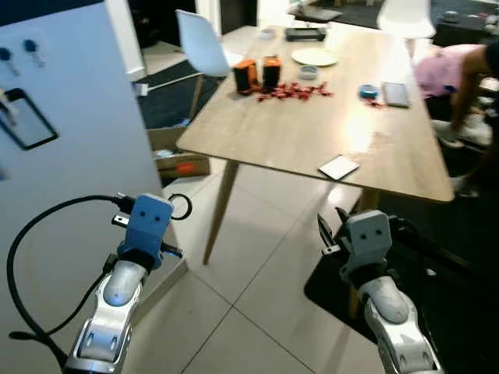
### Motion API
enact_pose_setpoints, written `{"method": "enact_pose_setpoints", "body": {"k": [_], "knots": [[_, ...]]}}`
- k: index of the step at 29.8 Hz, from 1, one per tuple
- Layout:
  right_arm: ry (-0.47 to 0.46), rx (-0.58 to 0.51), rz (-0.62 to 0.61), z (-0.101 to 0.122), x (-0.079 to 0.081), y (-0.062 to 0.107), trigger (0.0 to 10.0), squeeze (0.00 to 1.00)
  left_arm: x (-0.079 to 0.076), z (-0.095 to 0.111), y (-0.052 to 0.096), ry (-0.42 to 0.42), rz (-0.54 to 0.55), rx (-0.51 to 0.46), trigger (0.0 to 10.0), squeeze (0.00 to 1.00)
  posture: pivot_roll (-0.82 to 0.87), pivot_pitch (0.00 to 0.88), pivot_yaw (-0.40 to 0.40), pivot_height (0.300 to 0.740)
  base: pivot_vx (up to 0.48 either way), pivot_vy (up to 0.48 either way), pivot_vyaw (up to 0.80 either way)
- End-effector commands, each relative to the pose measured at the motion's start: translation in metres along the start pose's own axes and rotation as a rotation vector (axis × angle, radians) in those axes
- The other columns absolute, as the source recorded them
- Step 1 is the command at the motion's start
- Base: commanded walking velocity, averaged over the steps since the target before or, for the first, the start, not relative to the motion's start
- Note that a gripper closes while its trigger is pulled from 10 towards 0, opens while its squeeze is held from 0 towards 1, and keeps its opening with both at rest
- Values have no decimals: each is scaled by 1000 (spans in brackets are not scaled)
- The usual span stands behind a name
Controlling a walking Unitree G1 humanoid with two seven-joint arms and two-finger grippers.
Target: Hang keys on a hook
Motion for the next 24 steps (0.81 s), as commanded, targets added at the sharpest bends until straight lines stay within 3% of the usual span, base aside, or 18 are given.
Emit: {"method": "enact_pose_setpoints", "body": {"k": [1, 24], "knots": [[-13, 28, 12, -7, 4, 3, 10000, 0, -2, -4, 2, 2, 0, 21, 10000, 0, 70, 156, 25, 740, 0, 0, 781], [-9, 27, 13, -8, 4, 2, 10000, 0, -2, -5, 1, -4, -8, 21, 10000, 0, 70, 143, 30, 740, 0, 0, 782]]}}
Point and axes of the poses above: a point about 5 cm out from each wrist's last joint towards the gripper, its own y axis pointing back from the gripper into the wrist, its own z axis along the axis of the wrist's last joint, x = y × z, the point moved 1 cm from there along -y, pointing out of the wrist towards the gripper, and after that the axes turned 7 degrees about y, right-handed, at the moved point
